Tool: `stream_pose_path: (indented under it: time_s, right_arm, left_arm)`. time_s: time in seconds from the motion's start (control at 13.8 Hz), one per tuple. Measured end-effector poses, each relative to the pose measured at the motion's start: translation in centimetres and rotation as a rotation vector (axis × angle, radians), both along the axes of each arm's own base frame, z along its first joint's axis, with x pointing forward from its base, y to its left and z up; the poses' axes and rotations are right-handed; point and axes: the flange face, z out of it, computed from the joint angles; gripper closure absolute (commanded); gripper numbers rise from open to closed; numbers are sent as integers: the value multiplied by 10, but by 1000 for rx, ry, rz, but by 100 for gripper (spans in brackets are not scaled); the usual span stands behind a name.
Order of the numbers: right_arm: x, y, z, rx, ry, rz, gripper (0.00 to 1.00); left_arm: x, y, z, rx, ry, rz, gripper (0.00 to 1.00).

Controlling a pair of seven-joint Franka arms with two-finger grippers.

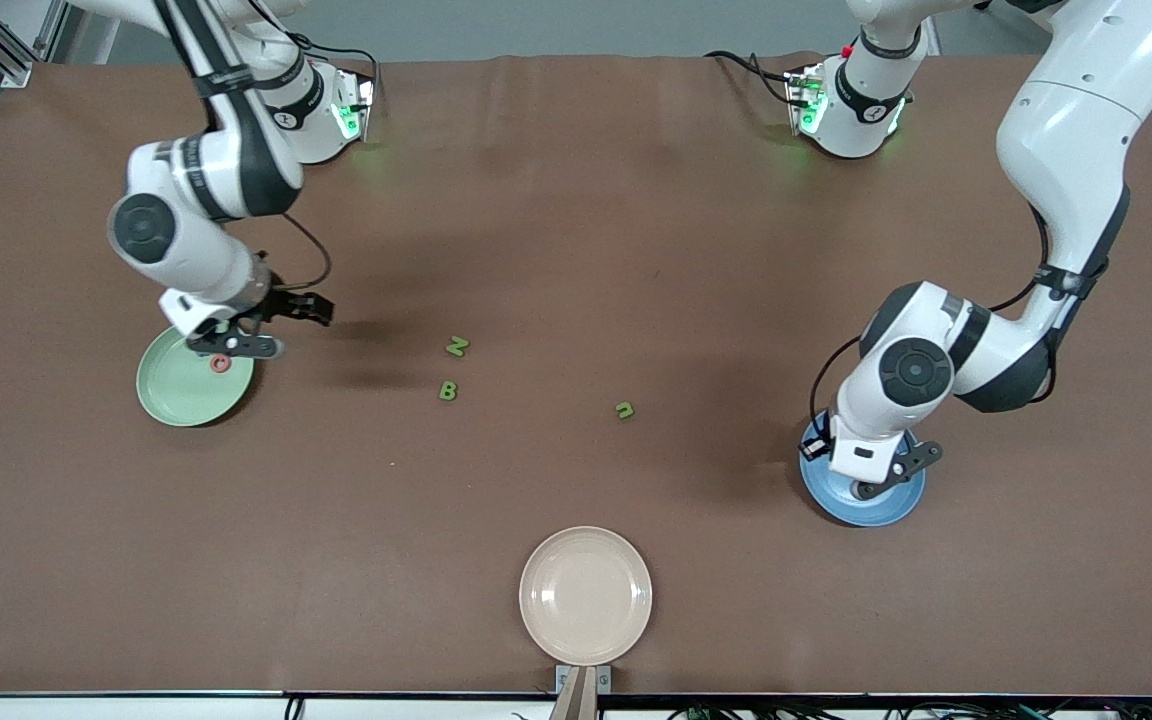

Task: Sort upper and lower case letters into plates
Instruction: 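Grasp the green u with the left gripper while the right gripper grasps the Z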

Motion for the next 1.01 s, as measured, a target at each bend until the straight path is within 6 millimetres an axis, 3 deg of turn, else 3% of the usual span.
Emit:
stream_pose_path:
  time_s: [0.07,0.14,0.29,0.58,0.72,0.87,1.01]
  right_arm:
    - [-4,25,-2,-3,-20,-34,0]
    - [-9,49,-7,-3,-40,-64,0]
    - [-19,90,-24,0,-69,-106,0]
    - [-29,142,-63,-9,-73,-172,0]
    - [-24,158,-77,-4,-60,-198,0]
    - [-17,168,-90,20,-54,-228,1]
    - [-14,172,-102,21,-54,-234,3]
  left_arm:
    - [2,8,-2,-1,3,6,54]
    - [2,11,-4,-3,6,11,29]
    - [1,8,-5,-5,9,7,0]
    - [-1,-3,-2,-16,4,16,0]
    - [-5,-25,5,-37,-10,63,0]
    - [-16,-72,13,-58,-28,133,0]
    - [-34,-134,17,-80,-37,214,0]
